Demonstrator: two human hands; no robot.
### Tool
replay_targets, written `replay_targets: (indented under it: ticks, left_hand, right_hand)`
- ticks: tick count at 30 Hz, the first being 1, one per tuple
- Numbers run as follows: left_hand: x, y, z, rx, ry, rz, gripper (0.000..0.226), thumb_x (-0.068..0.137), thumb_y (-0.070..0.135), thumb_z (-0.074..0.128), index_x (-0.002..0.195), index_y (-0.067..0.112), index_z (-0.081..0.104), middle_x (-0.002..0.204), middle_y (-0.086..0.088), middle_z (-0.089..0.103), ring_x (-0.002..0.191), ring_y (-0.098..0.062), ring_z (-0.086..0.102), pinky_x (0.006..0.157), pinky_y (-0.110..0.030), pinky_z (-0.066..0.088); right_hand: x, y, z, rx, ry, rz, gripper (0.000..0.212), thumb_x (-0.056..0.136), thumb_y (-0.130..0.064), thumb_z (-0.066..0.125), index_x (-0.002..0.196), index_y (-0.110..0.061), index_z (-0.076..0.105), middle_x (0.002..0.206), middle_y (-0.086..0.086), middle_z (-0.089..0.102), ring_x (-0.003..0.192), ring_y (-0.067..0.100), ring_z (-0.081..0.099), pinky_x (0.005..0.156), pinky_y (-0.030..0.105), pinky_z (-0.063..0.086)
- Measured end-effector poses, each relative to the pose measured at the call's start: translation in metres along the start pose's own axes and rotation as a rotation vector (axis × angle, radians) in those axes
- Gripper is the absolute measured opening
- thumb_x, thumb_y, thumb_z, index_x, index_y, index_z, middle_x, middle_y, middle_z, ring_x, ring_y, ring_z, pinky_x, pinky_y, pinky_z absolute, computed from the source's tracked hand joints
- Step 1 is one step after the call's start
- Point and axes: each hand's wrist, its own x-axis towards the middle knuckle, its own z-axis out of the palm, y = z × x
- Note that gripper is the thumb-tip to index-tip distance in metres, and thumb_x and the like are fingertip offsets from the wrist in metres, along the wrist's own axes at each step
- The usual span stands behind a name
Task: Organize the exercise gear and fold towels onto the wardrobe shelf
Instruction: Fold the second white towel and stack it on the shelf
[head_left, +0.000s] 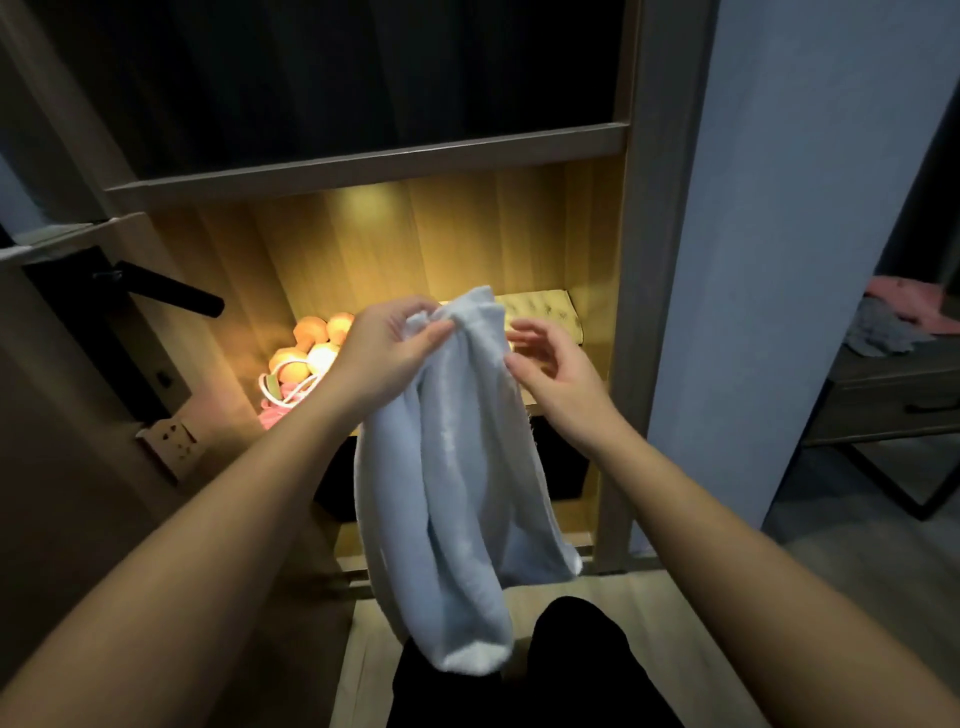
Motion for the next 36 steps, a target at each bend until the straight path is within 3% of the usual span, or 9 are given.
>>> replay_targets:
  ticks: [3,6,11,16,22,25,28,31,36]
  left_hand:
    - [-0.010,0.008,0.001,-0.029,-0.050,0.040,0.013,0.094,0.021,0.064,0.094,0.010,0.071,0.088,-0.001,0.070,0.078,-0.003,0.058,0.073,-0.019,0.045]
    - [-0.016,0.009,-0.001,-0.028,-0.052,0.040,0.011,0.094,0.025,0.063,0.095,0.019,0.071,0.091,0.008,0.070,0.087,-0.005,0.062,0.078,-0.024,0.047]
    - [-0.021,0.006,-0.006,-0.072,-0.098,0.046,0.008,0.094,0.028,0.062,0.094,0.027,0.070,0.089,0.020,0.068,0.090,0.000,0.062,0.075,-0.015,0.045]
    - [-0.022,0.003,-0.009,-0.070,-0.170,0.033,0.019,0.095,0.031,0.060,0.101,0.017,0.071,0.091,0.015,0.068,0.090,-0.004,0.063,0.077,-0.025,0.048]
    - [-0.024,0.008,-0.007,-0.061,-0.267,0.093,0.013,0.092,0.039,0.056,0.095,0.035,0.068,0.094,0.021,0.066,0.091,0.003,0.061,0.076,-0.017,0.048]
    - [-0.025,0.009,-0.007,-0.048,-0.292,0.058,0.014,0.091,0.045,0.055,0.095,0.041,0.067,0.095,0.025,0.066,0.092,0.004,0.061,0.077,-0.024,0.052]
    - [-0.023,0.003,-0.006,0.049,-0.320,0.040,0.015,0.092,0.048,0.052,0.100,0.041,0.063,0.098,0.026,0.064,0.096,0.004,0.058,0.081,-0.026,0.049]
    - [-0.020,-0.019,-0.019,0.170,-0.272,0.011,0.017,0.100,0.031,0.051,0.112,0.025,0.062,0.108,0.017,0.061,0.105,-0.005,0.056,0.085,-0.023,0.042]
    - [-0.020,-0.083,-0.069,0.521,-0.313,-0.372,0.017,0.103,0.019,0.042,0.106,0.004,0.050,0.105,-0.019,0.054,0.095,-0.034,0.054,0.084,-0.047,0.043]
  right_hand:
    - [0.003,-0.038,0.007,0.008,0.053,-0.126,0.023,0.092,-0.022,0.065,0.114,-0.018,0.061,0.109,-0.008,0.064,0.101,0.008,0.062,0.087,0.029,0.055]
    - [-0.004,-0.039,0.009,0.025,0.096,-0.116,0.018,0.091,-0.017,0.067,0.107,-0.016,0.062,0.104,-0.006,0.064,0.097,0.011,0.063,0.084,0.029,0.056]
    - [-0.002,-0.032,-0.003,0.162,-0.083,0.121,0.015,0.089,-0.019,0.069,0.103,-0.019,0.066,0.097,-0.006,0.067,0.094,0.012,0.063,0.080,0.026,0.053]
    - [-0.002,-0.035,-0.009,0.110,-0.169,0.055,0.006,0.090,-0.021,0.066,0.093,-0.016,0.066,0.080,-0.013,0.065,0.080,0.007,0.060,0.074,0.023,0.052]
    - [-0.002,-0.039,-0.011,0.156,-0.122,0.085,0.010,0.091,-0.027,0.064,0.094,-0.017,0.063,0.091,0.003,0.063,0.089,0.020,0.060,0.078,0.034,0.054]
    - [0.000,-0.038,-0.011,0.173,-0.120,0.118,0.007,0.088,-0.022,0.070,0.093,-0.023,0.064,0.086,0.000,0.066,0.086,0.018,0.064,0.072,0.027,0.054]
    - [0.009,-0.036,-0.016,0.108,-0.190,0.205,0.023,0.085,-0.020,0.073,0.101,-0.035,0.066,0.089,-0.005,0.070,0.091,0.016,0.068,0.073,0.023,0.057]
    - [0.024,-0.027,-0.033,-0.108,-0.154,0.267,0.009,0.085,-0.022,0.073,0.089,-0.031,0.070,0.094,-0.004,0.069,0.090,0.012,0.064,0.065,0.018,0.054]
    - [0.044,0.017,-0.082,-0.300,0.190,0.354,0.011,0.085,-0.019,0.073,0.077,-0.017,0.066,0.083,0.000,0.062,0.079,0.015,0.058,0.066,0.026,0.048]
